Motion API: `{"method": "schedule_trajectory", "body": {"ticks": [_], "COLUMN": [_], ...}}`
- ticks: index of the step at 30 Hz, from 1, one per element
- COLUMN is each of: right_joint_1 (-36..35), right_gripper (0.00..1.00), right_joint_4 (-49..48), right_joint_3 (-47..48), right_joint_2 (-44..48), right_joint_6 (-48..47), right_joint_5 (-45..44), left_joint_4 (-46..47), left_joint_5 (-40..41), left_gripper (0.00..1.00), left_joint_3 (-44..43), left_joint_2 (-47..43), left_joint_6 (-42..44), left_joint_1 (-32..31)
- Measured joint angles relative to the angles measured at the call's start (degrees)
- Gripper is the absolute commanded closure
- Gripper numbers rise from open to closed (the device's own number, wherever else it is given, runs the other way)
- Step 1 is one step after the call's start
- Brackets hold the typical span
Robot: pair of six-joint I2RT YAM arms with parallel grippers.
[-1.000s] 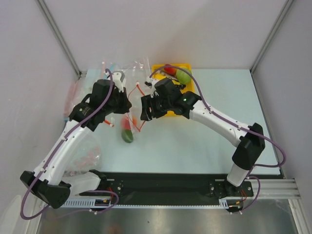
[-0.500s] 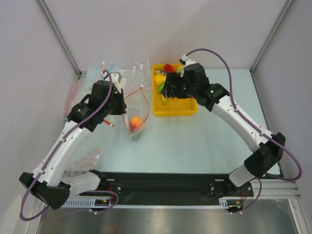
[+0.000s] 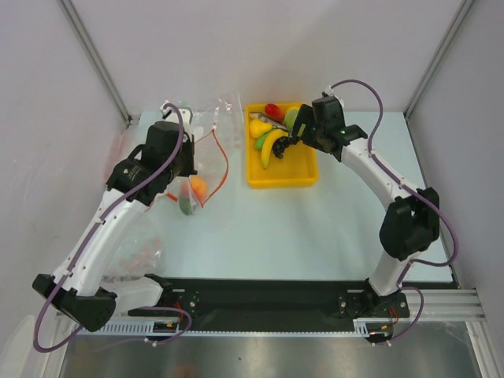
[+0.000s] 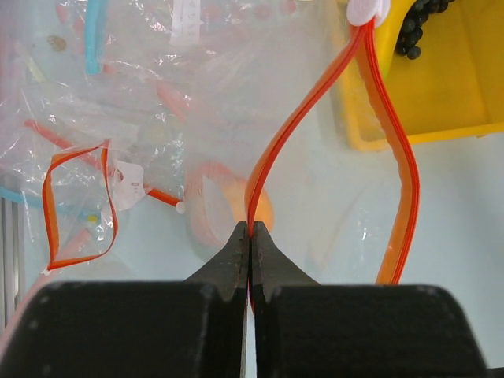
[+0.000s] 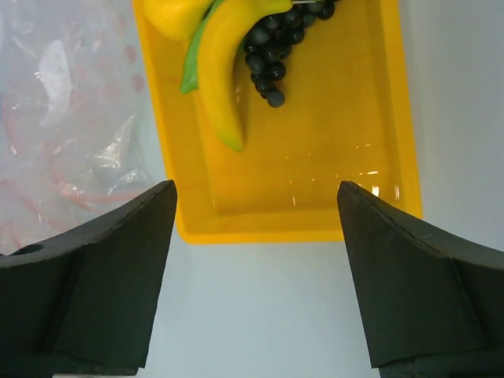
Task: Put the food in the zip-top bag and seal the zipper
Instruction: Pick up the fake fruit from the bin.
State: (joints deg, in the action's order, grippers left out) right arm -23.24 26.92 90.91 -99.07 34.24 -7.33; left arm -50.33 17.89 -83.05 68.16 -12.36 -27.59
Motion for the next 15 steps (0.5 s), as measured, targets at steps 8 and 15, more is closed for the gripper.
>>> {"method": "schedule_trajectory", "body": {"ticks": [8, 15], "right_joint_1": [-0.31, -0.57], "right_gripper": [0.16, 0.14], "right_joint_4": [-1.22, -3.19], "right_joint_3": [6.78, 16.79], "right_joint_2": [-13.33, -24.59], "right_joint_6": [6.19, 11.34], "right_joint_5": [-0.11, -0.35], "left_joint_4": [2.95, 5.70], "left_joint_5": [-0.68, -2.80], "left_gripper": [1.00, 1.00], "left_joint_3": [5.53, 6.93], "left_joint_2": [0.81, 1.60], "left_joint_6": [-0.04, -0.09], "left_joint_1": [-0.02, -0.02]}}
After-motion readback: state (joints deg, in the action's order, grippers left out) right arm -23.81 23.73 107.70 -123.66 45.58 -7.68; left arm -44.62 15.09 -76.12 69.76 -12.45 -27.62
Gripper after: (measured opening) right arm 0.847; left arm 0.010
